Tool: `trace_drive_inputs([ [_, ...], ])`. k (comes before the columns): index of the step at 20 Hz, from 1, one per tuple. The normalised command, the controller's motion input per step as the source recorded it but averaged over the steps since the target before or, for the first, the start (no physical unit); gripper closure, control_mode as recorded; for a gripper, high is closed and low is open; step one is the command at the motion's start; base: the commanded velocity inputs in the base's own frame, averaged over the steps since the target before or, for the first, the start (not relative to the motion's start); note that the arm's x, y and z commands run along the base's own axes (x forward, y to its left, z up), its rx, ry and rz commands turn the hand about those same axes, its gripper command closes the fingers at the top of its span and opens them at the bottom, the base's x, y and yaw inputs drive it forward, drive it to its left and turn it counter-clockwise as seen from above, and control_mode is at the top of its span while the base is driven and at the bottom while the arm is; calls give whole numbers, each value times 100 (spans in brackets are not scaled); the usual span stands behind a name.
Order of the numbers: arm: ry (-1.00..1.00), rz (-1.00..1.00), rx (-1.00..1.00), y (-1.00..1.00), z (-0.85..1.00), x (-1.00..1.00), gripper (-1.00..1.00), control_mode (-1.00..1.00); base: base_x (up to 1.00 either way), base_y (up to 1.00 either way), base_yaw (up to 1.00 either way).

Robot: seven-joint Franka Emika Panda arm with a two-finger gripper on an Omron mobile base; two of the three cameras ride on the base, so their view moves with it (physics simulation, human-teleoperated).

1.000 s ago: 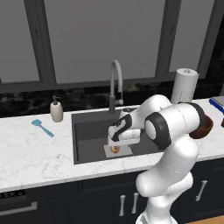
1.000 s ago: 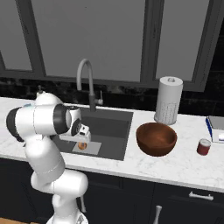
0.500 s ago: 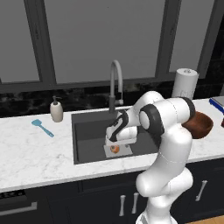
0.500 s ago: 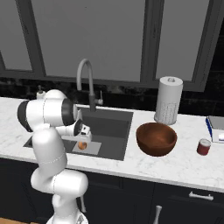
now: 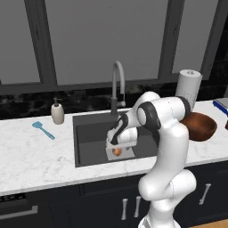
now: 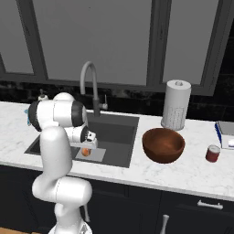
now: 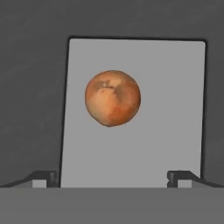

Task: Pick the onion from the sink and place it in the bowl. Then pick the bowl and place it in the microwave. Then close the microwave door and press the start button.

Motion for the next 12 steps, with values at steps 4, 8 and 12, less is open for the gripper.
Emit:
trace_drive_inputs([
  [4,0,0,0,0,-31,24,-100,-100,0,0,0],
  [8,0,0,0,0,-24,23,-100,-100,0,0,0],
  [12,0,0,0,0,-19,17,-100,-100,0,0,0],
])
